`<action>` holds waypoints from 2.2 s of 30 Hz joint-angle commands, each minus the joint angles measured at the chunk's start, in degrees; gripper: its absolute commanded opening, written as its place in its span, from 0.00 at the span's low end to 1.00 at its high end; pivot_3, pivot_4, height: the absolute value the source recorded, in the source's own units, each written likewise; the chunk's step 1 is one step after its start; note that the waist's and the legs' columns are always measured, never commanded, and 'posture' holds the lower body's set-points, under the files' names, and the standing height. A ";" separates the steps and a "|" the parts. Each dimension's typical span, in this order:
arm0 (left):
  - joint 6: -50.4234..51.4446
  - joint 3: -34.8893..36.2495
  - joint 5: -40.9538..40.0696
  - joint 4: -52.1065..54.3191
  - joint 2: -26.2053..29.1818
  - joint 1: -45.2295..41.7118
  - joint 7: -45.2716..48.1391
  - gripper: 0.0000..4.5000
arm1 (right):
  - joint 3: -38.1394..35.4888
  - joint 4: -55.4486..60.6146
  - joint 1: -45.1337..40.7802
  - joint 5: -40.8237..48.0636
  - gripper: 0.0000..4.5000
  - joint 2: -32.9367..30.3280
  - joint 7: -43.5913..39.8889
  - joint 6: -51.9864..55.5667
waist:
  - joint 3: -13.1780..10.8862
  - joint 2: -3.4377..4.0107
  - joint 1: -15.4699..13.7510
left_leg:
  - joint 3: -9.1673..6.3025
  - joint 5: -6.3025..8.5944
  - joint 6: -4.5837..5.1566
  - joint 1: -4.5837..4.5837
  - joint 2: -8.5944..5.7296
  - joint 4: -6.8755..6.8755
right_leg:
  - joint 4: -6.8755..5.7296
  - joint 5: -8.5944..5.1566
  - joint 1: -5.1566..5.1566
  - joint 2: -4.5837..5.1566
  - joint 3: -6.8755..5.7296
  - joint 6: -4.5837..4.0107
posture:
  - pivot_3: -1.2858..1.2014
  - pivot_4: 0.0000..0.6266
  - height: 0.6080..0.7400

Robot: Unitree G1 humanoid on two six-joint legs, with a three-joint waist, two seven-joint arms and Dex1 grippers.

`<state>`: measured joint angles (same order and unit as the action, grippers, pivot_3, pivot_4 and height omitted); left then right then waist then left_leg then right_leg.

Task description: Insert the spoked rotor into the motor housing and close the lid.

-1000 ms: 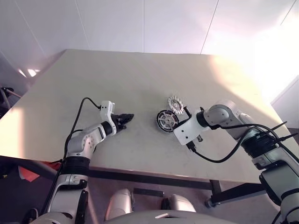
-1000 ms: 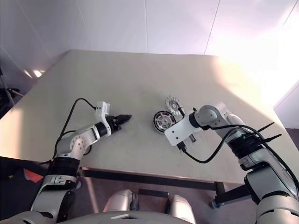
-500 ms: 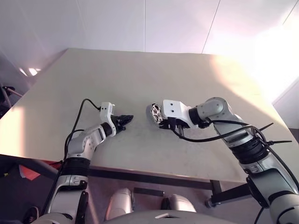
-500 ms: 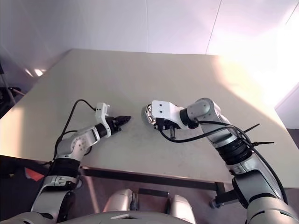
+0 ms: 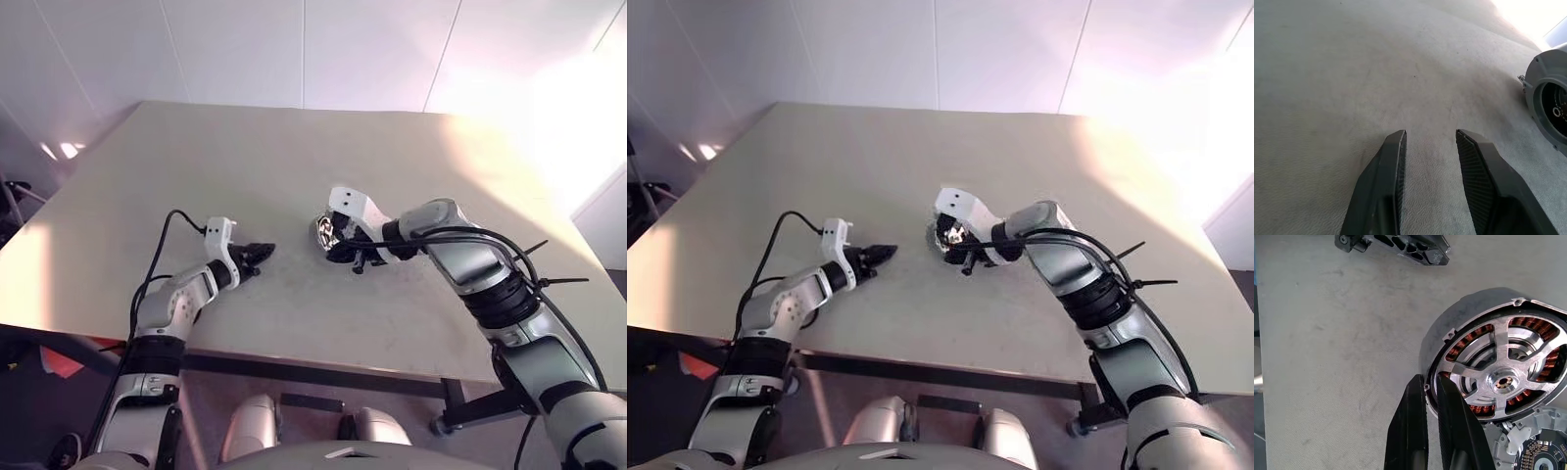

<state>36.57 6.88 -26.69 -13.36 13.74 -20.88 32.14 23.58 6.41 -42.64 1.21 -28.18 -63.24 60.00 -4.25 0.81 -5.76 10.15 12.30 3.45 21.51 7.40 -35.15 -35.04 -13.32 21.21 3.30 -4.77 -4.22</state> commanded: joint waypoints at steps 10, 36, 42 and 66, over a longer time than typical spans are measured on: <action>0.11 1.29 -0.74 3.32 0.47 0.93 -1.01 0.39 | -0.59 -3.89 -6.23 6.74 0.08 4.70 8.74 12.90 | 0.00 0.00 0.01 | 0.00 -0.05 -0.12 -0.06 -0.01 0.02 | -0.01 0.00 -0.05 0.00 0.00 0.01 | 0.52 0.00 1.00; 3.18 -1.81 -3.18 2.73 0.12 -2.08 6.19 0.39 | -43.21 -7.67 -0.44 27.36 1.00 4.30 29.59 32.50 | 0.01 -0.01 -1.42 | 0.01 -0.15 -0.29 -0.28 -0.04 0.18 | 0.02 -0.01 -0.22 0.01 0.03 0.03 | 0.52 0.00 1.00; 4.60 -2.62 -2.98 0.36 0.36 -3.94 8.16 0.39 | -55.27 -4.00 13.04 55.62 1.00 4.25 48.53 32.50 | 0.02 0.11 -1.81 | 0.02 -0.19 -0.35 -0.33 -0.04 0.22 | 0.02 -0.01 -0.20 0.01 0.03 0.04 | 0.52 0.00 1.00; 4.91 -2.74 -1.85 -0.17 2.48 -4.58 8.47 0.39 | -34.67 -6.27 26.63 111.06 1.00 1.57 101.47 3.96 | 0.11 0.22 -1.37 | 0.02 -0.39 -0.72 -0.44 -0.10 0.82 | 0.31 -0.26 -0.14 0.00 0.03 0.51 | 0.52 0.00 1.00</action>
<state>41.79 3.71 -28.56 -14.90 15.69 -24.41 40.74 -11.77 0.30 -14.02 110.90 -25.85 39.01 65.70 -4.14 1.03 -7.12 10.17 11.91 2.73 21.09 7.29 -34.32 -34.73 -13.58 21.09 3.30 -4.74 -3.71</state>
